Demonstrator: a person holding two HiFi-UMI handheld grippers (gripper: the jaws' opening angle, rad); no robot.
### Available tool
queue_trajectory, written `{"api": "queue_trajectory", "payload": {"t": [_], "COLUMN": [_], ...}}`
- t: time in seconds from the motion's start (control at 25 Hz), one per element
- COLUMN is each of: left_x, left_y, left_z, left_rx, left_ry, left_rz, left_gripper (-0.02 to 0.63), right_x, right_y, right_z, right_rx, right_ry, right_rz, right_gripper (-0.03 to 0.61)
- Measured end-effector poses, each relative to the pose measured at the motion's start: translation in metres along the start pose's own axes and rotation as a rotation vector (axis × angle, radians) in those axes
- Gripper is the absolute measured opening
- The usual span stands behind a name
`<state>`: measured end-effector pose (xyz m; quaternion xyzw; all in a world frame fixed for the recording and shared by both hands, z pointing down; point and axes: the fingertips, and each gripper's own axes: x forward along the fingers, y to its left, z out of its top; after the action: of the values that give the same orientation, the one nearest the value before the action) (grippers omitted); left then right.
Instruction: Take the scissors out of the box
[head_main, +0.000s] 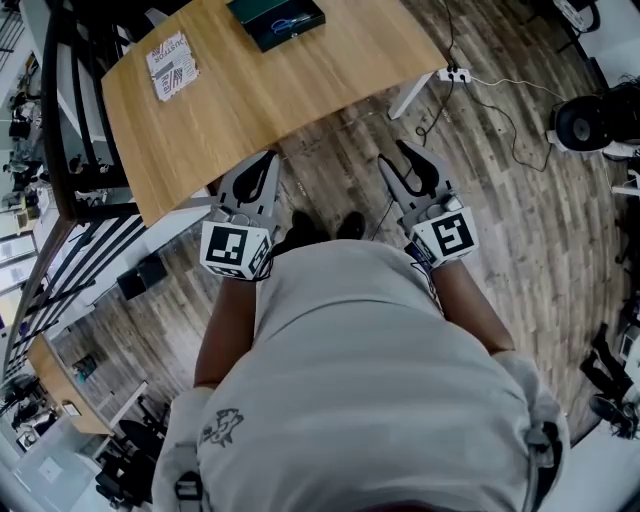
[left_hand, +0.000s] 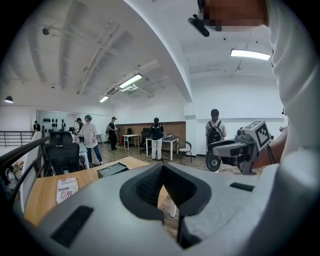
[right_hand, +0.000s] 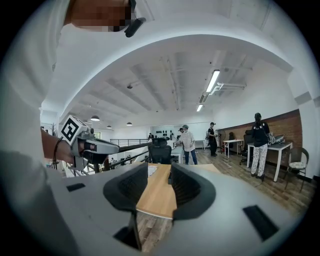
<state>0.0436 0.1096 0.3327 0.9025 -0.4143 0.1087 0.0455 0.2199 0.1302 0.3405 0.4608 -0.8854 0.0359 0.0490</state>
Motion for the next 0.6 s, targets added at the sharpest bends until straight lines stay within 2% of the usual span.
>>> {"api": "queue_trajectory", "payload": {"t": [0.36, 0.6], "left_x": [0.017, 0.040], "left_y": [0.043, 0.084], "left_z": [0.000, 0.001], "left_rx": [-0.027, -0.080], "left_ry": [-0.017, -0.026], "left_rz": [-0.008, -0.049], "left_gripper": [0.005, 0.005], "right_x": [0.049, 0.098], "right_y": [0.000, -0.002], "right_z": [0.004, 0.014], "right_rx": [-0.023, -0.042], "right_ry": [0.018, 0.038], "right_rz": [0.021, 0.028], "right_gripper": [0.153, 0.152]}}
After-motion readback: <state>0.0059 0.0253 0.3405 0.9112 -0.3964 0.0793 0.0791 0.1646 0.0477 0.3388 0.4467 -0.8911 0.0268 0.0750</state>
